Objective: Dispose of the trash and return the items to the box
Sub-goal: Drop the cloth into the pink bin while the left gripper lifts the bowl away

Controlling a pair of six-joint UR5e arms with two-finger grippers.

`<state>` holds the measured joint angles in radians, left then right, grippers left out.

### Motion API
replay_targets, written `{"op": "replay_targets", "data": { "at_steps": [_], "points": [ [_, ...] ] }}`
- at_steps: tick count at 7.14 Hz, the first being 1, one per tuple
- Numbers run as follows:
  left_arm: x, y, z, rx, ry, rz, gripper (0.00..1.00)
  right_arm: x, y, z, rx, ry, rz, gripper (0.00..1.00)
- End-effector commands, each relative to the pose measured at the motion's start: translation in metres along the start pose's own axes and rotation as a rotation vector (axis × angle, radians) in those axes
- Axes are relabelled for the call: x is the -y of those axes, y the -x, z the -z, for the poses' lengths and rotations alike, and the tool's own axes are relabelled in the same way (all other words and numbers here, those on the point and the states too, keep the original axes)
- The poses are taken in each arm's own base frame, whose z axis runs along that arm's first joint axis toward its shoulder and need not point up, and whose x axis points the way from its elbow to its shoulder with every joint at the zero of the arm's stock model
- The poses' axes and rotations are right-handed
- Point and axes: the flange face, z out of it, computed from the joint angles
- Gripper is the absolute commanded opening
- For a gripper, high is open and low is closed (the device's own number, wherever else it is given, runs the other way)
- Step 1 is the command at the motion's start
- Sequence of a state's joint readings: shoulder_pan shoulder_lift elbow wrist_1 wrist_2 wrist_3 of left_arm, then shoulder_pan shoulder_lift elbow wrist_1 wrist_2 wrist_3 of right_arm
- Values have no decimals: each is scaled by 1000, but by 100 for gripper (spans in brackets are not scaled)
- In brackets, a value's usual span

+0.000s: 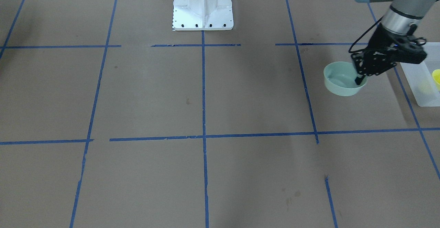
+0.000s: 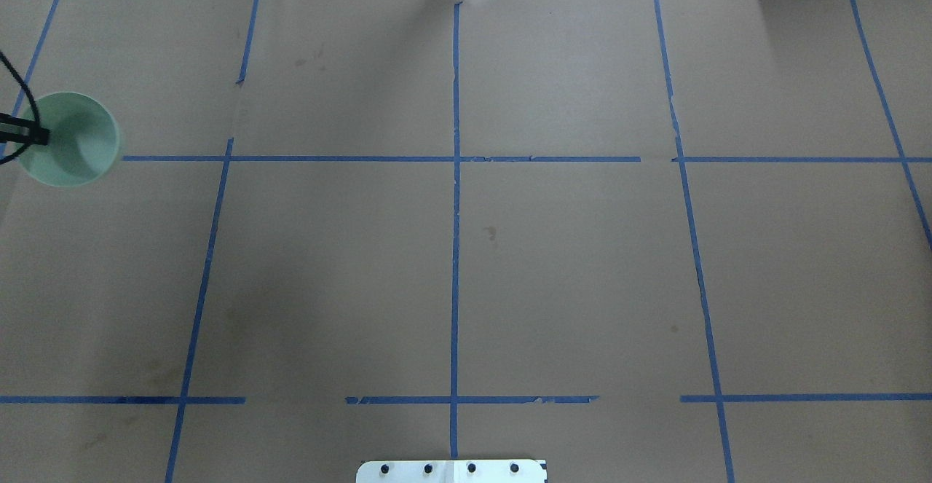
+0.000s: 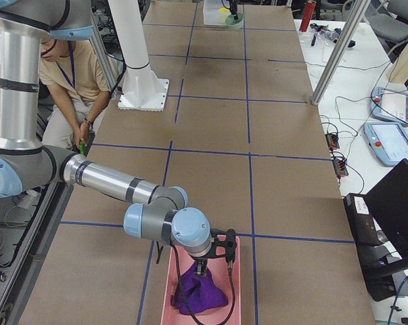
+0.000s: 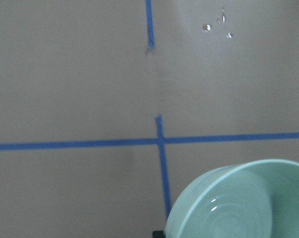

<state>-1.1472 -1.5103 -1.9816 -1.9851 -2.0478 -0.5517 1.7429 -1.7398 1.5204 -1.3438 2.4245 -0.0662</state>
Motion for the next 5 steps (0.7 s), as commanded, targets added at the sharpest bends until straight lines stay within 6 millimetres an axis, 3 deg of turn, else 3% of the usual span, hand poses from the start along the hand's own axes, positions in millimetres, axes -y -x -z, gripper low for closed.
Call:
{"op": "replay_targets", "data": {
  "at_steps": [1, 2, 3, 4, 5],
  "points": [
    [-21, 173, 15, 136, 42, -202, 0, 24, 73, -8, 87, -60, -64, 100],
    [-36, 249, 16, 191, 82, -296, 0, 31, 107, -7, 102, -62, -86, 100],
    [-53, 315, 5, 215, 138, -308, 0, 37, 151, 2, 117, -70, -91, 100],
    [-73, 373, -7, 218, 197, -295, 0, 37, 190, 11, 135, -73, -117, 100],
    [-92, 395, -25, 202, 245, -263, 0, 33, 223, 16, 153, -66, -123, 100]
  ]
}}
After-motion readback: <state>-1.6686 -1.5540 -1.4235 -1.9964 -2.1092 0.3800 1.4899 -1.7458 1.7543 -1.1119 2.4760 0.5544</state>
